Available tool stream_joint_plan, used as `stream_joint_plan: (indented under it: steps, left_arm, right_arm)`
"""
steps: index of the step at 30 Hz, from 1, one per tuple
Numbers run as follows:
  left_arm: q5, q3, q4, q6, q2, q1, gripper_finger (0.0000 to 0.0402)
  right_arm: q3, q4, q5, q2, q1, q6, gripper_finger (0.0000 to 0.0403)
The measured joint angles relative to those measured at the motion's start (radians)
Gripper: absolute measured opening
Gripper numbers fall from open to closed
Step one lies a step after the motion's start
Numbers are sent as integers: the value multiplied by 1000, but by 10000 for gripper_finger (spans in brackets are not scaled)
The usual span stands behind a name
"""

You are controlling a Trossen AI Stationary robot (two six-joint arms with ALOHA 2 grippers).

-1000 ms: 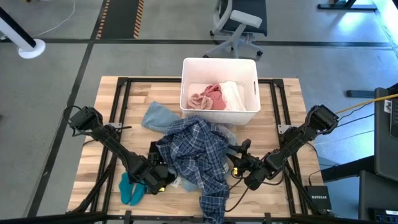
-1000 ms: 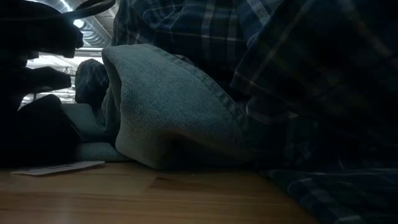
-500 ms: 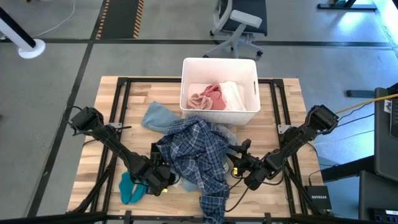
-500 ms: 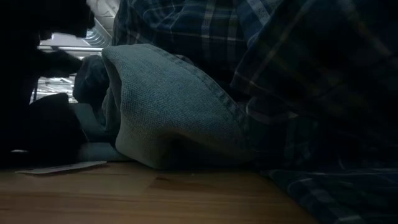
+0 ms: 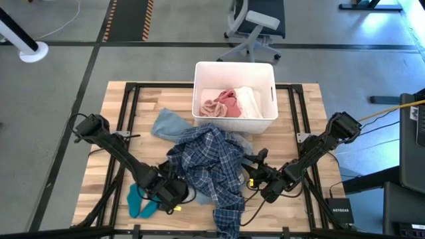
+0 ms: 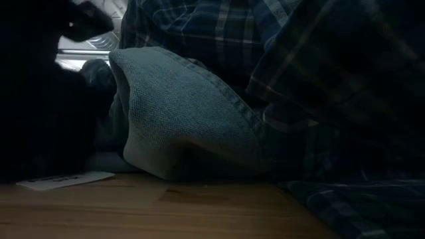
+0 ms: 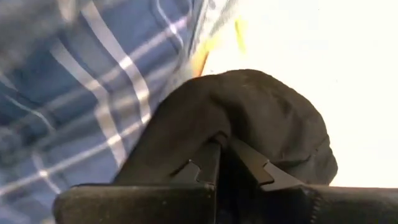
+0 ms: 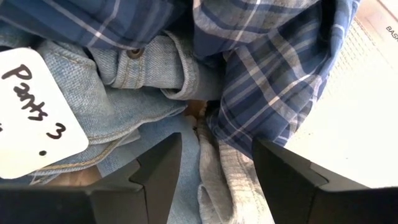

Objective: Sort clothes
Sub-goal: Put the black shorts into the white laundry bin

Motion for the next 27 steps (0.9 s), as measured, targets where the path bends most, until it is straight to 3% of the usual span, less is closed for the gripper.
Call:
stream_joint_plan:
  steps: [17,27]
  left_arm:
    - [-207,31,2,74,-187,12,8]
    - [-399,31,6,154,-301,34,9]
  right_arm:
    - [0,-1,0,0,0,0,215]
    - [0,0,0,0,0,1,215]
